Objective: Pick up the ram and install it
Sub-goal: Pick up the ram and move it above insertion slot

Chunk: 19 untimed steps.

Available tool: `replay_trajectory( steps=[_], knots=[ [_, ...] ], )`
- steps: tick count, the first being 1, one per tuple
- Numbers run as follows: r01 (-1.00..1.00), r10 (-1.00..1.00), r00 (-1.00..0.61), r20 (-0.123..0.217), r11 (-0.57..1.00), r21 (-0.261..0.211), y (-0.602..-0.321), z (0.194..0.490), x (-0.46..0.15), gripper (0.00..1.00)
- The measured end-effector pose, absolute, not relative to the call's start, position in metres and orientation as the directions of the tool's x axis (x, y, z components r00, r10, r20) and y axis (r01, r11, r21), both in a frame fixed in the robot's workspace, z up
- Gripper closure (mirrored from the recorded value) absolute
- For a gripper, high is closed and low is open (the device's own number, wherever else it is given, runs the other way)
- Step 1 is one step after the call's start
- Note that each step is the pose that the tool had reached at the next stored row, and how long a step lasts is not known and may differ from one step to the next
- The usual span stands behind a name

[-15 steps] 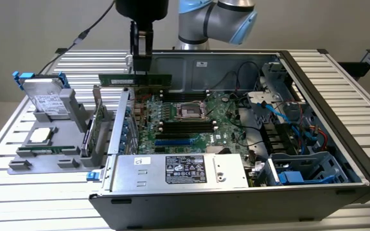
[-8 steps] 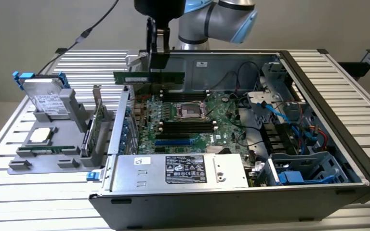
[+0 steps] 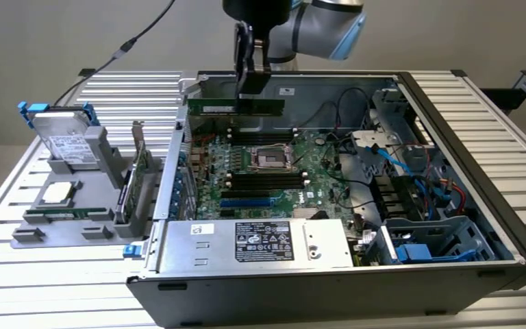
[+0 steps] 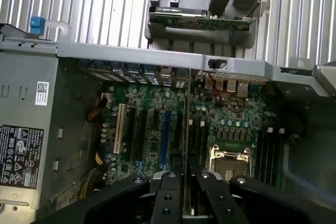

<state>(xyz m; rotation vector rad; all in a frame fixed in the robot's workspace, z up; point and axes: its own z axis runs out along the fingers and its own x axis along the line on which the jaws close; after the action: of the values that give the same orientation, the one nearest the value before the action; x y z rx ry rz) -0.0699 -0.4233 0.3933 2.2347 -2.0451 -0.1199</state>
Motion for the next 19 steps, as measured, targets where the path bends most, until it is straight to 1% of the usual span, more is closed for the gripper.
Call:
replay_trajectory(
  steps=[7, 13, 19],
  knots=[
    [-0.987, -0.996, 0.089, 0.016, -0.087, 0.134, -0.406, 0.381, -0.048, 0.85],
    [-0.987, -0.996, 0.086, 0.016, -0.083, 0.134, -0.404, 0.37, -0.029, 0.85],
    [-0.99, -0.999, 0.044, 0.01, -0.042, 0.134, -0.404, 0.36, -0.026, 0.85]
  ],
)
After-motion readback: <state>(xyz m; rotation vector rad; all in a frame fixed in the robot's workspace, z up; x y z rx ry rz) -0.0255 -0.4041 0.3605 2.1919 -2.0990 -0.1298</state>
